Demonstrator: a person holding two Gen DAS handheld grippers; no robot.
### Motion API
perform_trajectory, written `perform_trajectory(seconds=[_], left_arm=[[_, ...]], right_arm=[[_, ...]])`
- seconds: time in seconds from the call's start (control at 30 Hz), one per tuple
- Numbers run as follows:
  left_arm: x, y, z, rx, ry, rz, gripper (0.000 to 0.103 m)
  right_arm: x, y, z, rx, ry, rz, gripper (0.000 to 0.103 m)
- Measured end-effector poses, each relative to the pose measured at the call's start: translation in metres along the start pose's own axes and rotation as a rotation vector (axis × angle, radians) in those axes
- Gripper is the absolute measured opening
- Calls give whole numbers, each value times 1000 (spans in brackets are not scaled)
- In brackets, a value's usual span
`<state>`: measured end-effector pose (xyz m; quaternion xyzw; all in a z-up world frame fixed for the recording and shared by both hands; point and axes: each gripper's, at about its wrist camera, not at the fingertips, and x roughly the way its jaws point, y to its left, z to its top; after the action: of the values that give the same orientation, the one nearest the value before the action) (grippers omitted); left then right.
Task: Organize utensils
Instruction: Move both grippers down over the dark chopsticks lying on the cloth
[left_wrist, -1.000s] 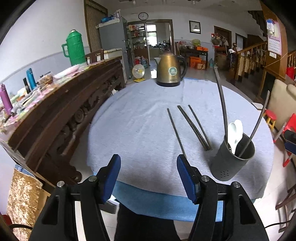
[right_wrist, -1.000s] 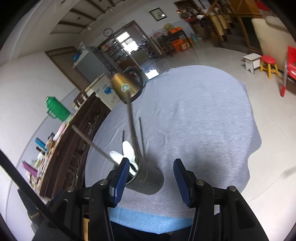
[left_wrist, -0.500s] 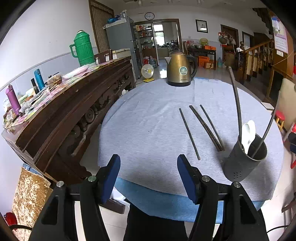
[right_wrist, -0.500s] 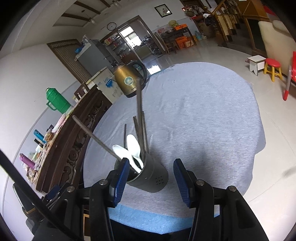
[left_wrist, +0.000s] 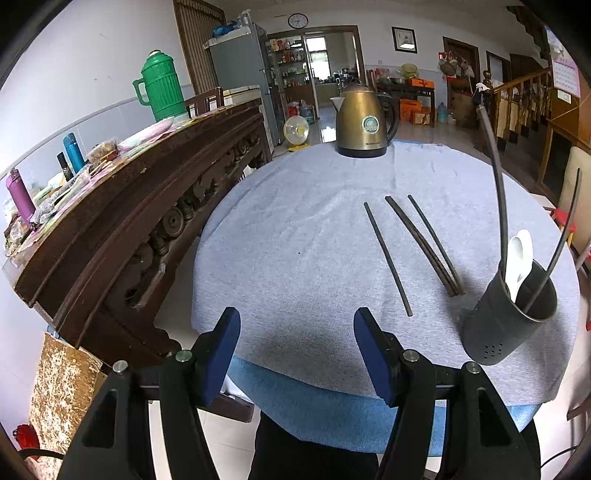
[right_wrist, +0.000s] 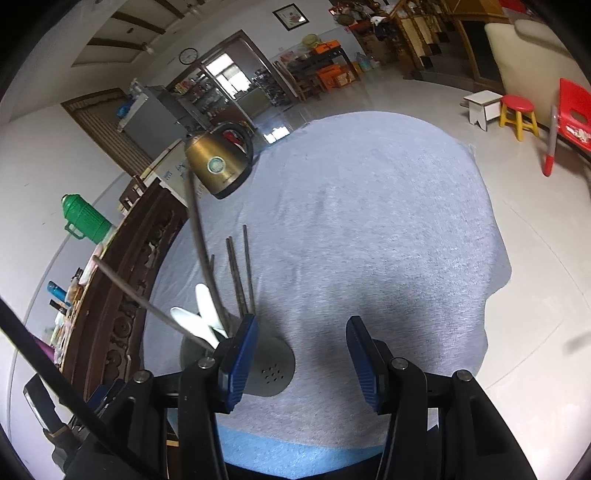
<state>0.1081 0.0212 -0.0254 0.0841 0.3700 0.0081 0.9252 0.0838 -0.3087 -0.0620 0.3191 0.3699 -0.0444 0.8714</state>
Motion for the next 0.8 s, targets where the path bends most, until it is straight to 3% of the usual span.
perform_trajectory(seconds=[0.5,0.8], left_arm=[[40,-4,3,14,69,13,65],[68,4,20,-2,111,5,65]], right_arm=[[40,-18,11,57,60,-32,53],[68,-20,38,36,78,-35,53]])
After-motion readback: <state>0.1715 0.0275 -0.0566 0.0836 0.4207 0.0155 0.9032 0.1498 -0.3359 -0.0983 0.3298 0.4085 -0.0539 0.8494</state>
